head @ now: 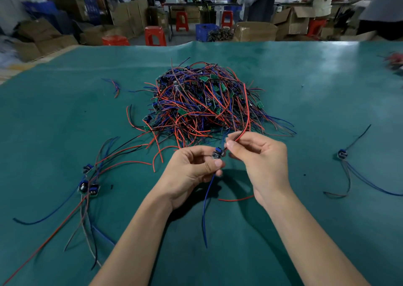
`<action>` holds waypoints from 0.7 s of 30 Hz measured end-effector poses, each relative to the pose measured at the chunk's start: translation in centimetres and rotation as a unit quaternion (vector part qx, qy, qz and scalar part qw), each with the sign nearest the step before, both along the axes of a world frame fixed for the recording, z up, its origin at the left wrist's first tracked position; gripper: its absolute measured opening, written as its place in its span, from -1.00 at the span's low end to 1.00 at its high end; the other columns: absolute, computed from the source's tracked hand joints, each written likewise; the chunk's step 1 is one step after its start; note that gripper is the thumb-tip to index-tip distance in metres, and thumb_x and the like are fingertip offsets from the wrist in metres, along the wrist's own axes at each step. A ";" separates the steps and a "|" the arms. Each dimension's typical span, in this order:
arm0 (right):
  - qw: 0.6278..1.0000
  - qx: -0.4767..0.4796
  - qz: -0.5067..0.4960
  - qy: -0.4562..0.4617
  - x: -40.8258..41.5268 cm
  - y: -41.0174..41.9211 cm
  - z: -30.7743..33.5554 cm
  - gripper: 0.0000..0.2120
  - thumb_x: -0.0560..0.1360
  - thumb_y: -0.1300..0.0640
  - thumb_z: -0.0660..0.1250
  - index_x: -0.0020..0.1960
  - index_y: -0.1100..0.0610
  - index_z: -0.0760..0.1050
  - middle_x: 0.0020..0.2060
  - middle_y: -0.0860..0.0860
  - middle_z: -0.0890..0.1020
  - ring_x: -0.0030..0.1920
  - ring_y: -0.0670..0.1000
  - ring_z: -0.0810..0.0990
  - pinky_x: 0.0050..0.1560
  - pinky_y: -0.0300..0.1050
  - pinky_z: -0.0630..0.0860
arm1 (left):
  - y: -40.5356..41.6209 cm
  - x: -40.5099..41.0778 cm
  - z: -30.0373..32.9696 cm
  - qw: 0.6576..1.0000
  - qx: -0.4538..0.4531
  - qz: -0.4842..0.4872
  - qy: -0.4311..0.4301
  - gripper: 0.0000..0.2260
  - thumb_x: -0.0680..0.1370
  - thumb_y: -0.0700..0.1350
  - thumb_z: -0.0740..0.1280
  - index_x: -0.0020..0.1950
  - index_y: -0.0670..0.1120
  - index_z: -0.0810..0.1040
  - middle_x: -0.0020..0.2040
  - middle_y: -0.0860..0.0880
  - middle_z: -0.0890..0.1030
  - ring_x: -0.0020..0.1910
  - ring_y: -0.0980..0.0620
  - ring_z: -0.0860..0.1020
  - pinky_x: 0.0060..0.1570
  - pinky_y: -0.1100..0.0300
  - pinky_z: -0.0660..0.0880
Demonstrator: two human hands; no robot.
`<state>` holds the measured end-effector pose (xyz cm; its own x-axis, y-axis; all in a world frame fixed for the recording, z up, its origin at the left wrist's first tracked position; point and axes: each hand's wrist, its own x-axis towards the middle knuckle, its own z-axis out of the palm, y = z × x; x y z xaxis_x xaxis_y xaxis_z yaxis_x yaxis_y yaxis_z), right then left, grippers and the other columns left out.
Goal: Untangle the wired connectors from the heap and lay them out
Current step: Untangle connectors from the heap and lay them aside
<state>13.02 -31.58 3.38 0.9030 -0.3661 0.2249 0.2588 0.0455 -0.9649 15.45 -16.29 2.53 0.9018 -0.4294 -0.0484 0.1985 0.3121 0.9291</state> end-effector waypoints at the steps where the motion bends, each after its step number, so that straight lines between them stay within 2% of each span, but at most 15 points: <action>1: 1.000 -0.003 -0.019 -0.001 0.1 -0.3 0.1 -0.79 0.45 0.38 0.50 -0.18 0.07 0.71 -0.27 0.02 0.73 -0.23 -0.05 0.65 -0.14 -0.19 0.62 | -0.1 -0.1 0.0 1.000 0.006 -0.003 0.001 -0.70 0.30 -0.27 0.49 0.00 -0.22 0.56 -0.34 -0.07 0.60 -0.40 0.04 0.58 -0.22 0.13 0.31; 6: 0.988 -0.010 -0.150 -0.036 0.6 -3.0 0.6 -0.78 0.48 0.37 0.48 -0.16 0.06 0.69 -0.36 -0.11 0.68 -0.32 -0.11 0.58 -0.26 -0.24 0.55 | -0.3 -0.4 -0.1 0.999 0.037 -0.033 -0.006 -0.71 0.30 -0.25 0.50 -0.02 -0.18 0.57 -0.31 -0.08 0.62 -0.39 0.04 0.58 -0.22 0.12 0.32; 9: 0.961 0.049 -0.268 -0.044 0.3 -4.9 0.5 -0.85 0.52 0.29 0.47 -0.15 0.06 0.66 -0.38 -0.10 0.66 -0.37 -0.12 0.58 -0.32 -0.25 0.52 | -0.4 -0.4 -0.2 0.998 0.051 -0.044 -0.013 -0.73 0.29 -0.23 0.51 -0.05 -0.14 0.60 -0.30 -0.10 0.63 -0.39 0.04 0.59 -0.29 0.17 0.34; 12: 0.925 0.127 -0.357 -0.015 -0.1 -6.4 0.6 -0.84 0.55 0.20 0.41 -0.19 0.03 0.58 -0.40 -0.05 0.58 -0.44 -0.13 0.51 -0.44 -0.23 0.42 | -0.3 -0.2 -0.1 1.000 0.022 -0.006 -0.005 -0.73 0.30 -0.25 0.50 -0.03 -0.15 0.60 -0.28 -0.11 0.64 -0.37 0.04 0.60 -0.39 0.29 0.37; 14: 0.940 0.122 -0.315 0.043 -0.1 -6.1 0.5 -0.79 0.53 0.16 0.41 -0.27 0.05 0.55 -0.50 -0.07 0.55 -0.51 -0.12 0.46 -0.50 -0.22 0.31 | -0.2 0.1 0.0 0.999 -0.013 0.031 0.002 -0.73 0.32 -0.26 0.48 0.01 -0.15 0.59 -0.24 -0.13 0.67 -0.36 0.06 0.61 -0.45 0.35 0.34; 15: 0.961 0.095 -0.251 0.067 -0.1 -5.3 0.4 -0.77 0.53 0.14 0.42 -0.31 0.08 0.56 -0.51 -0.06 0.56 -0.51 -0.11 0.48 -0.51 -0.23 0.29 | -0.2 0.2 0.1 0.999 -0.028 0.043 0.003 -0.74 0.33 -0.26 0.47 0.00 -0.14 0.59 -0.23 -0.14 0.68 -0.36 0.07 0.61 -0.48 0.35 0.31; 17: 0.993 -0.002 -0.079 0.093 -0.3 -2.5 0.1 -0.73 0.50 -0.03 0.44 -0.30 0.08 0.64 -0.41 -0.02 0.67 -0.42 -0.10 0.60 -0.50 -0.23 0.35 | -0.1 0.3 0.1 0.998 -0.041 0.055 0.003 -0.77 0.32 -0.25 0.47 -0.04 -0.10 0.62 -0.25 -0.15 0.66 -0.37 0.07 0.59 -0.51 0.36 0.25; 19: 0.989 -0.116 0.054 0.075 -0.7 0.1 -0.5 -0.71 0.44 -0.22 0.42 -0.22 -0.01 0.69 -0.29 -0.01 0.73 -0.29 -0.10 0.67 -0.36 -0.25 0.45 | -0.1 0.3 0.0 0.999 -0.021 0.049 -0.012 -0.73 0.32 -0.24 0.48 0.00 -0.15 0.61 -0.27 -0.19 0.62 -0.37 0.01 0.54 -0.47 0.30 0.22; 21: 0.983 -0.163 0.070 0.044 -0.8 1.2 -1.0 -0.73 0.44 -0.24 0.43 -0.17 -0.04 0.69 -0.32 -0.02 0.72 -0.29 -0.08 0.68 -0.24 -0.24 0.48 | 0.0 0.3 -0.1 0.999 -0.005 0.032 -0.024 -0.69 0.33 -0.24 0.49 0.05 -0.17 0.57 -0.27 -0.20 0.60 -0.32 -0.04 0.50 -0.32 0.18 0.22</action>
<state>12.24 -30.42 2.42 0.9605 -0.1575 0.2294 0.1879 -0.2409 -0.9522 15.73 -16.30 2.45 0.9286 -0.3711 -0.0007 0.1331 0.3312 0.9341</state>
